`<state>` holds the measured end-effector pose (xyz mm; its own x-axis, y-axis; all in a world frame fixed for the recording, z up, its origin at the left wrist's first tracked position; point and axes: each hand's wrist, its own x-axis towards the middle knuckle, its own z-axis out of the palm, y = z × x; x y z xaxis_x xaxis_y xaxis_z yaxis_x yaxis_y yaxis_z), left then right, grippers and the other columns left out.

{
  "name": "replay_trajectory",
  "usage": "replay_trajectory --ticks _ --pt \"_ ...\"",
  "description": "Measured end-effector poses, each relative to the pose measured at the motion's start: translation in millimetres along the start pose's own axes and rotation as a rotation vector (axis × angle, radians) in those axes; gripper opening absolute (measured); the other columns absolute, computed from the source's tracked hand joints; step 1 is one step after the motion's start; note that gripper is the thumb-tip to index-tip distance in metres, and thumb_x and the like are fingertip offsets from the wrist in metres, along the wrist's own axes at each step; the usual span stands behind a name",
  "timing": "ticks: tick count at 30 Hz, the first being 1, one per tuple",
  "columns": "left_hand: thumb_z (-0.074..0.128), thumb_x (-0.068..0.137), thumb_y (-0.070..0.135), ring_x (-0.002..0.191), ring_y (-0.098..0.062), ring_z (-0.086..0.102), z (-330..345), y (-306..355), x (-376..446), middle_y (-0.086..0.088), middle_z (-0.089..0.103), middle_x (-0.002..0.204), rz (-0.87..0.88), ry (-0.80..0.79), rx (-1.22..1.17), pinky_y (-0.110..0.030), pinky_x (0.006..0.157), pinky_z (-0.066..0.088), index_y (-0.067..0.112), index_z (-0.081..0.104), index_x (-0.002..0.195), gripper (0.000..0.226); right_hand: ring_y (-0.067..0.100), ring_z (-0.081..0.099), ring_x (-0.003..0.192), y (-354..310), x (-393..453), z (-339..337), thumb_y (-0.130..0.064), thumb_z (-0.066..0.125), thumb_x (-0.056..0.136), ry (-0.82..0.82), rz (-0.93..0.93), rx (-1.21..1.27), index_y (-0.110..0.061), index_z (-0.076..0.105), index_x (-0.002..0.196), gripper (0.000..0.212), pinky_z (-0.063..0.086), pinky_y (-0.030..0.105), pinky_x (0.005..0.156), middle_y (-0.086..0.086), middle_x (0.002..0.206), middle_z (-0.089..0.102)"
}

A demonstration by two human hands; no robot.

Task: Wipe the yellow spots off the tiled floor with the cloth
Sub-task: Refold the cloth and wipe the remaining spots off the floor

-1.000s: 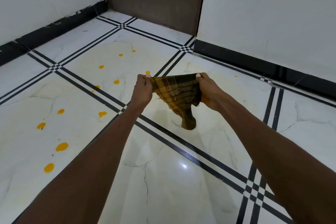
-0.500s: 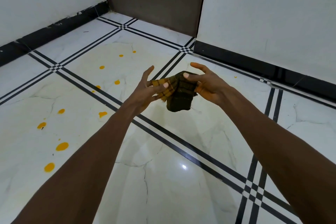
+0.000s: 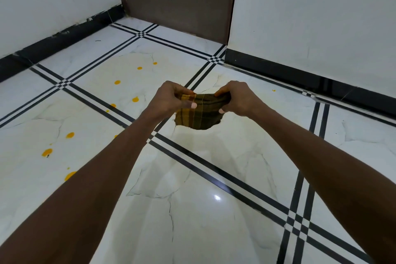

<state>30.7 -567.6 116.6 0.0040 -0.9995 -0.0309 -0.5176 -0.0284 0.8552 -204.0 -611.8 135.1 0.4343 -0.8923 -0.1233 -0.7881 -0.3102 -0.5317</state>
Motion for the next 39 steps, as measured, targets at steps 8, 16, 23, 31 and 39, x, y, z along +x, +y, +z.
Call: replay_trajectory --ticks 8,16,23,31,39 --pt "0.086 0.083 0.011 0.116 -0.015 0.043 5.7 -4.2 -2.8 -0.013 0.042 0.128 0.033 0.099 0.323 -0.006 0.078 0.04 0.003 0.076 0.12 0.039 0.015 0.055 0.099 1.6 2.6 7.2 -0.013 0.079 0.09 0.126 0.023 0.079 -0.005 0.075 0.123 0.034 0.042 0.025 0.085 0.014 0.121 0.071" --pt "0.08 0.091 0.023 0.111 -0.01 0.049 -6.3 -2.7 -7.1 -0.003 0.047 0.119 0.031 0.152 0.164 -0.018 0.088 0.044 0.013 0.079 0.106 0.019 0.014 0.058 0.095 10.9 -2.6 0.3 -0.023 0.078 0.093 0.225 -0.008 0.292 -0.007 0.079 0.106 0.021 0.039 0.015 0.072 0.003 0.101 0.071" --pt "0.062 0.104 0.034 0.104 -0.003 0.071 -12.2 4.8 -12.5 -0.001 0.077 0.113 0.03 0.1 -0.113 -0.021 0.09 0.053 0.015 0.074 0.119 0.027 0.024 0.067 0.116 18.1 -4.2 9.0 -0.037 0.059 0.105 0.033 0.052 0.806 -0.012 0.057 0.12 0.029 0.053 0.041 0.1 0.013 0.125 0.071" --pt "0.043 0.109 0.047 0.115 -0.023 0.068 9.7 -19.9 -14.6 -0.004 0.071 0.12 -0.11 0.092 -0.103 -0.048 0.104 0.055 0.017 0.062 0.127 0.039 0.027 0.067 0.112 17.6 -4.4 34.4 -0.044 0.045 0.108 -0.1 0.137 0.723 -0.017 0.044 0.136 0.039 0.065 0.042 0.081 0.003 0.126 0.065" --pt "0.074 0.093 0.046 0.113 -0.028 0.068 1.9 -22.8 -4.1 -0.013 0.068 0.124 -0.435 0.165 -0.424 -0.048 0.096 0.059 0.023 0.051 0.134 0.052 0.022 0.068 0.104 24.9 -1.2 24.0 -0.028 0.075 0.094 -0.165 0.277 0.896 -0.023 0.037 0.148 0.066 0.058 0.032 0.08 0.009 0.123 0.065"
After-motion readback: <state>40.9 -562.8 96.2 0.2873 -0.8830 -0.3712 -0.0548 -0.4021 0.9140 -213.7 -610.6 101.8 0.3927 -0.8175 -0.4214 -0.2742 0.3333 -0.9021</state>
